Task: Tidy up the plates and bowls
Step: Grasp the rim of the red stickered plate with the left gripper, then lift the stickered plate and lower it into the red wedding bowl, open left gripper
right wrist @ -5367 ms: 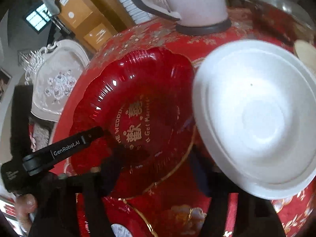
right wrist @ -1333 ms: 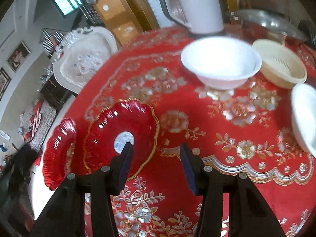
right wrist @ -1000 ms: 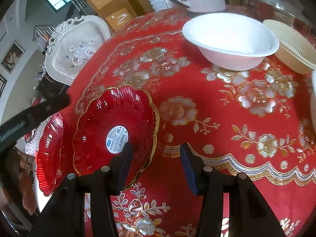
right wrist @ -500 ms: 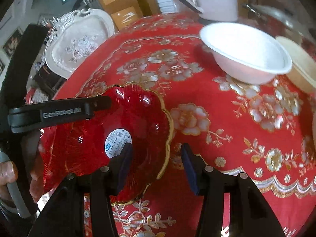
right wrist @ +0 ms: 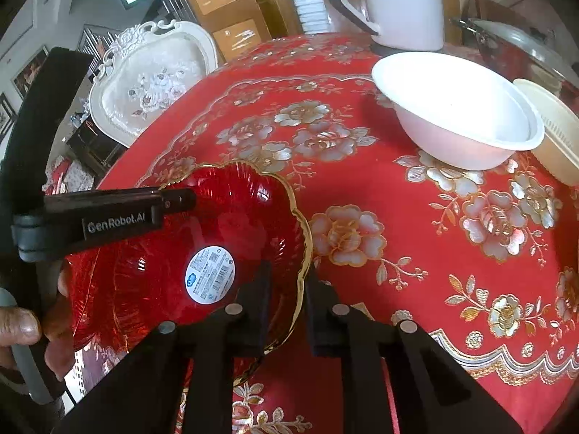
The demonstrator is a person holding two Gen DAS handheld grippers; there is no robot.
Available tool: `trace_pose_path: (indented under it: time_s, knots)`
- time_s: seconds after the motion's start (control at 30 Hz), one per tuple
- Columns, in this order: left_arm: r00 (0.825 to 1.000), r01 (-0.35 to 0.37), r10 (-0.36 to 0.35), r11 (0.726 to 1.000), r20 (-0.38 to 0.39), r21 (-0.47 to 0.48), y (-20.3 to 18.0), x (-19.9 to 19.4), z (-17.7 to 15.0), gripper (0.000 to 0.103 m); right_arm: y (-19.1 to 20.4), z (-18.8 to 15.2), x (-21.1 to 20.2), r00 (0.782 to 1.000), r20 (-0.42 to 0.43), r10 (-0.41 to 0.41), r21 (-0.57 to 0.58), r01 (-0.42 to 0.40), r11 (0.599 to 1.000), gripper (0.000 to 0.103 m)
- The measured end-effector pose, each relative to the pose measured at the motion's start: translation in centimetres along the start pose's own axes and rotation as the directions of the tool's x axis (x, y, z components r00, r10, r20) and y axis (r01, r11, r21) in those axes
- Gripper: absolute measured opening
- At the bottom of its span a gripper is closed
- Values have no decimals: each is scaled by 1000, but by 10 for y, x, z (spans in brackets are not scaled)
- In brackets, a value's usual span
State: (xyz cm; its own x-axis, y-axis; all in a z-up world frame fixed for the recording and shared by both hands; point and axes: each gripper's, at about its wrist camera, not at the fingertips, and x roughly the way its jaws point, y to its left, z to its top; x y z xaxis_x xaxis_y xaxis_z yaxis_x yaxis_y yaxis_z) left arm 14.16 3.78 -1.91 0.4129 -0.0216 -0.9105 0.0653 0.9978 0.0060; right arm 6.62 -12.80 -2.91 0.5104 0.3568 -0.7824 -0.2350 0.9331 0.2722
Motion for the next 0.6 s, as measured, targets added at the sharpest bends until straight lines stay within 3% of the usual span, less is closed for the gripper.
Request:
trace_pose_path:
  time_s: [0.27,0.6]
  knots:
    - [998,62,-62,998,9,7,-12,-14,4,35,-8,5,-18,999,44,-7,19,6,1000,14]
    - [996,63,-63,998,57,6,-14,-45,2,35,-12,9,-44,996,89,8,33,-11,999,14]
